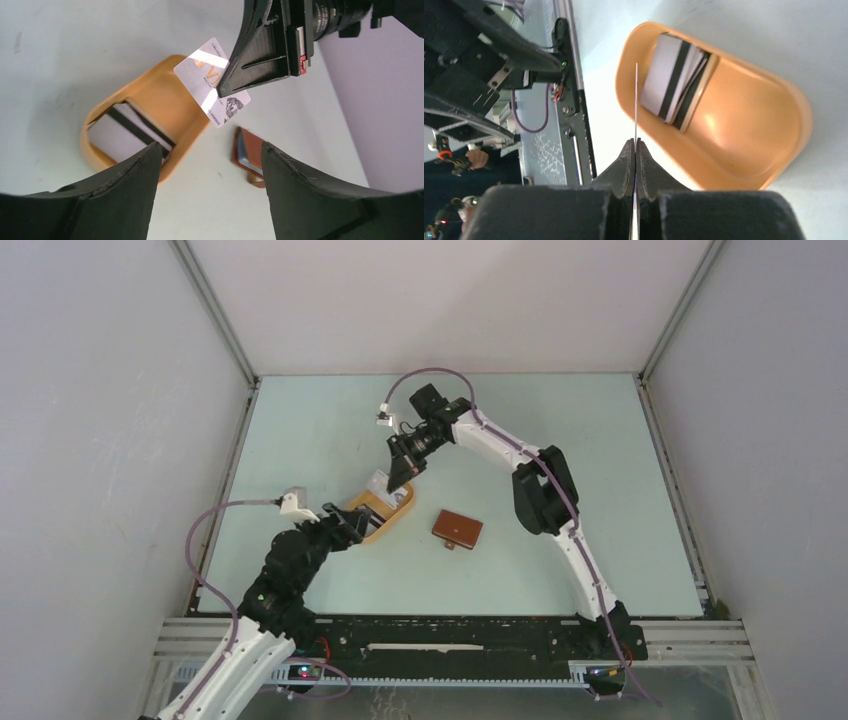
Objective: Put the credit cards into the card holder
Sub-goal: Pick up the credit card from the storage box.
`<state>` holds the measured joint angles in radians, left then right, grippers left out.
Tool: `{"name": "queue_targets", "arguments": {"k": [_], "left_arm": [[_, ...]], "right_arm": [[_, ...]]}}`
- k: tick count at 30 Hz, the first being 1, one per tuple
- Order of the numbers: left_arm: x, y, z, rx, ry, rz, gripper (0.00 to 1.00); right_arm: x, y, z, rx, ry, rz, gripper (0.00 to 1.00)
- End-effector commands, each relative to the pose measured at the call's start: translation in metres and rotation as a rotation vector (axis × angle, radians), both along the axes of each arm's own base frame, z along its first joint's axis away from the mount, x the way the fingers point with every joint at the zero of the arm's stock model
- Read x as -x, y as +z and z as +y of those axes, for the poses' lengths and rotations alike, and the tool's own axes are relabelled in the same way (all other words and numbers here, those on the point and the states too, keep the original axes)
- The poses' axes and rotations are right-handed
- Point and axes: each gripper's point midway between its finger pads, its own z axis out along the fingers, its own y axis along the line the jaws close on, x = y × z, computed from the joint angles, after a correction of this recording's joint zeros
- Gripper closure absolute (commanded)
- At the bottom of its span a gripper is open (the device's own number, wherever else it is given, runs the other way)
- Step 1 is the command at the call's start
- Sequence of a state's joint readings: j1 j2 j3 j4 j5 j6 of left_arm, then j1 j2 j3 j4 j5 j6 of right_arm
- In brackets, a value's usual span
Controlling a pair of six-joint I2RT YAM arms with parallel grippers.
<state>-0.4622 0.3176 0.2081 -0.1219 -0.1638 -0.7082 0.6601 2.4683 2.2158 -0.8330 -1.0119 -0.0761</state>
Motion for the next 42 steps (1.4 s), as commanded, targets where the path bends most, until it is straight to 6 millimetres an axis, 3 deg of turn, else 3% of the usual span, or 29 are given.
{"name": "queue_targets", "arguments": {"k": [1, 5, 9, 14, 16, 22, 28, 33, 42], "left_arm": [[0.011, 0.043, -0.026, 0.038, -0.188, -0.195, 0.22], [0.030, 0.081, -0.046, 0.135, -0.330, -0.397, 0.21], [0.052, 0.106, -0.059, 0.176, -0.457, -0.559, 0.08], [0.082, 0.129, -0.076, 0.243, -0.629, -0.742, 0.08], [0.090, 0.126, -0.082, 0.245, -0.675, -0.793, 0.08], [0.111, 0.127, -0.127, 0.053, -0.826, -0.924, 0.07], [0.091, 0.113, -0.151, -0.094, -0.814, -0.899, 0.10], [0.087, 0.121, -0.162, -0.081, -0.821, -0.902, 0.15], [0.085, 0.128, -0.173, -0.039, -0.845, -0.882, 0.40]], "right_arm": [[0.021, 0.083, -0.023, -0.147, 0.097, -0.190, 1.00], [0.042, 0.110, -0.056, -0.208, 0.123, -0.265, 1.00], [0.069, 0.128, -0.090, -0.264, 0.164, -0.364, 1.00], [0.108, 0.139, -0.124, -0.346, 0.265, -0.590, 1.00], [0.124, 0.142, -0.134, -0.393, 0.294, -0.686, 1.00], [0.150, 0.139, -0.148, -0.469, 0.409, -0.852, 1.00], [0.165, 0.134, -0.153, -0.516, 0.461, -0.892, 1.00], [0.165, 0.131, -0.153, -0.517, 0.463, -0.882, 1.00], [0.159, 0.122, -0.150, -0.490, 0.445, -0.833, 1.00]]}}
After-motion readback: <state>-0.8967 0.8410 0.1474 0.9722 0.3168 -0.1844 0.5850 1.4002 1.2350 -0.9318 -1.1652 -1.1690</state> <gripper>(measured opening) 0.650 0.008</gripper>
